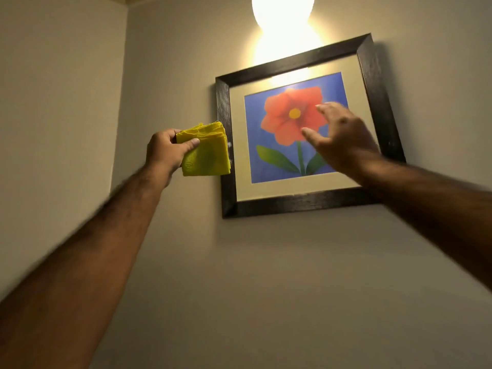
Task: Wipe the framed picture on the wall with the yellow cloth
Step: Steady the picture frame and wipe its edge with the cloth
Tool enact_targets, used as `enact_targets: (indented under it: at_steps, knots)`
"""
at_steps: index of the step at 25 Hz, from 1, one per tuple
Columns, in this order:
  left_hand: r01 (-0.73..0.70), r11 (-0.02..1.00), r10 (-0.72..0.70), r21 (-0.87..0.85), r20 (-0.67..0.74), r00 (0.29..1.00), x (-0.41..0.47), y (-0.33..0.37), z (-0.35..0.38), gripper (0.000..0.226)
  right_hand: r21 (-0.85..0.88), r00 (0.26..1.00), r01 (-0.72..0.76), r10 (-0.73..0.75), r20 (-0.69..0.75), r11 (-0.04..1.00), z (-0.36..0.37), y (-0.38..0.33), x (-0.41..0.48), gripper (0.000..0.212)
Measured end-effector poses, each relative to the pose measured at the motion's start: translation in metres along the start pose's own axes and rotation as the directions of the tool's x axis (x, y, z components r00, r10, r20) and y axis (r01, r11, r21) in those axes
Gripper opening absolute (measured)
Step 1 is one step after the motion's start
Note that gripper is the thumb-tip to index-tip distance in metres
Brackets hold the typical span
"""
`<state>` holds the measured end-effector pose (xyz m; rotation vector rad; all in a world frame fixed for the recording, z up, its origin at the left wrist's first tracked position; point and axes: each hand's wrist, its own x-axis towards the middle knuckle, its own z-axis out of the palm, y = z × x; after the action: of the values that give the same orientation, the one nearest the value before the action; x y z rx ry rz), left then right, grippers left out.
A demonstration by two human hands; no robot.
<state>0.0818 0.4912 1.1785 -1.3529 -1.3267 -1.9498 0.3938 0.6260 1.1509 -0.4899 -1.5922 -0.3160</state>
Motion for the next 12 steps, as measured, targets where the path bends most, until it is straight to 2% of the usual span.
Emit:
enact_targets:
  at_steps: [4, 7, 9, 10, 11, 12]
  knots:
    - [-0.066, 0.984, 0.077, 0.168, -0.063, 0.995, 0.036, 0.005, 0.037, 0.041, -0.299, 0.997, 0.012, -0.036, -0.075, 0.954, -0.043, 0.067, 0.022, 0.078]
    - [-0.118, 0.935, 0.162, 0.334, -0.108, 0.981, 0.041, 0.002, 0.065, 0.039, -0.418, 1.0, 0.031, -0.029, 0.011, 0.908, -0.055, 0.098, 0.032, 0.092]
    - [-0.148, 0.9, 0.246, 0.411, -0.197, 0.949, 0.035, 0.001, 0.077, 0.045, -0.435, 0.998, 0.007, 0.023, 0.064, 0.9, -0.054, 0.113, 0.034, 0.104]
    - [-0.211, 0.851, 0.352, 0.481, -0.223, 0.909, 0.03, 0.0, 0.082, 0.046, -0.436, 0.995, 0.004, 0.042, 0.096, 0.9, -0.049, 0.12, 0.031, 0.109]
    - [-0.304, 0.759, 0.49, 0.575, -0.197, 0.849, 0.026, -0.002, 0.087, 0.042, -0.438, 0.991, 0.011, 0.047, 0.122, 0.899, -0.042, 0.127, 0.026, 0.113]
    - [-0.418, 0.638, 0.62, 0.647, -0.109, 0.777, 0.022, -0.005, 0.091, 0.032, -0.437, 0.99, 0.02, 0.043, 0.132, 0.899, -0.033, 0.133, 0.021, 0.117]
